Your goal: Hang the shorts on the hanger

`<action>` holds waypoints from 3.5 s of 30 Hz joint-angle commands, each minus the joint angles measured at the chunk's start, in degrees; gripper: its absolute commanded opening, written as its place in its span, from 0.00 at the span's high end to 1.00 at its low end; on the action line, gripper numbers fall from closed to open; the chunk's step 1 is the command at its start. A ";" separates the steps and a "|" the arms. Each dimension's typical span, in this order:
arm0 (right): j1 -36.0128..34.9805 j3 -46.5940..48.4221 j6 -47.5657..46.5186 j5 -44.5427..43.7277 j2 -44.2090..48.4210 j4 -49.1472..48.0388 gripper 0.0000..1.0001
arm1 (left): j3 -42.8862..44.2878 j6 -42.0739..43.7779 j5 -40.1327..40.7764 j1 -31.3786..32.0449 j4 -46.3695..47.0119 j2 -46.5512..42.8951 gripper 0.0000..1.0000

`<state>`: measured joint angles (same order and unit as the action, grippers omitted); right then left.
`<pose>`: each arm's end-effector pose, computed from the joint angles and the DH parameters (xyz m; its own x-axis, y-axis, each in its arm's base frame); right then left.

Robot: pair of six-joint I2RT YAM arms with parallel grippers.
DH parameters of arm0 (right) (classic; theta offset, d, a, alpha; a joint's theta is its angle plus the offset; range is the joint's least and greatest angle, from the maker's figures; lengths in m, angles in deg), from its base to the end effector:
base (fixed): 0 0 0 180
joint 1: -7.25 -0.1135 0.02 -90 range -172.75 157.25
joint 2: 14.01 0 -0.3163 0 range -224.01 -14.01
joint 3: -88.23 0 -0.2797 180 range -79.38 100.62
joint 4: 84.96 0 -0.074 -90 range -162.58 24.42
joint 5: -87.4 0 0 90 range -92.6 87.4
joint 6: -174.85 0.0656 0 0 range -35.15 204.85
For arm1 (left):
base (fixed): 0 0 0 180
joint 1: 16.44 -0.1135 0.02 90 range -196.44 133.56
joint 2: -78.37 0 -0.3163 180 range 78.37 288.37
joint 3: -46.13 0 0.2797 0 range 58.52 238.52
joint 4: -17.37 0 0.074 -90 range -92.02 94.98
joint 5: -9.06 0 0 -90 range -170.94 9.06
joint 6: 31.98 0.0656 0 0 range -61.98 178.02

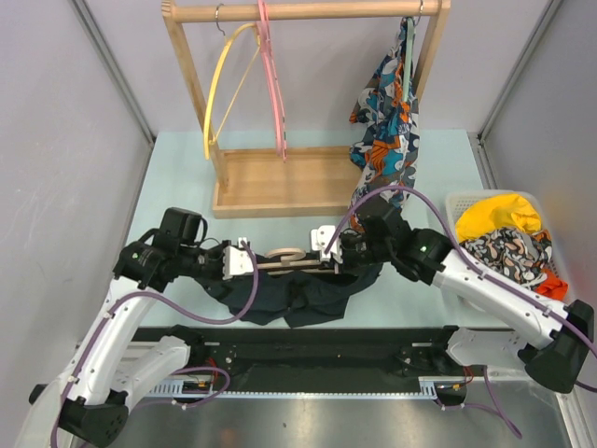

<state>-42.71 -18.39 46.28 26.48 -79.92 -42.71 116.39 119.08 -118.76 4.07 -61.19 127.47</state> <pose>0.1532 0.2319 0.3637 0.2904 -0.5014 -0.8150 -0.9527 -0.0717 -0.2953 0.1185 -0.0873 0.3475 0.1312 0.6890 -0.7128 0.9742 0.0437 0.2215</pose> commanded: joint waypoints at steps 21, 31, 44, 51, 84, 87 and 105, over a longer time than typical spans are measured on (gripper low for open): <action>5.65 15.20 24.67 -23.45 6.24 20.22 1.00 | 3.84 -27.54 -2.44 -7.77 27.56 -7.70 0.11; 11.98 32.85 41.37 -36.71 -2.37 23.75 1.00 | 0.76 -40.49 -1.11 -7.77 36.02 -9.28 0.00; 15.41 60.72 50.43 -41.56 -18.81 21.90 1.00 | -2.41 -42.60 -3.04 -7.77 37.70 -13.41 0.00; 20.77 76.10 49.73 -37.70 -29.35 22.08 1.00 | -4.16 -41.81 -3.84 -7.77 37.17 -16.05 0.00; 30.00 85.52 47.27 -34.36 -45.54 10.56 1.00 | -9.79 -38.12 -3.49 -7.77 34.18 -22.21 0.00; 30.00 84.73 47.36 -33.65 -44.84 11.00 0.87 | -9.88 -38.12 -2.96 -7.77 33.83 -22.12 0.00; 18.31 69.97 36.63 -45.95 -25.68 5.64 0.05 | -5.66 -49.54 -0.77 -7.77 30.32 -16.15 0.00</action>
<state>-24.35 52.27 85.62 -15.37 -110.00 -34.95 107.21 73.70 -121.40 -3.34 -28.73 108.78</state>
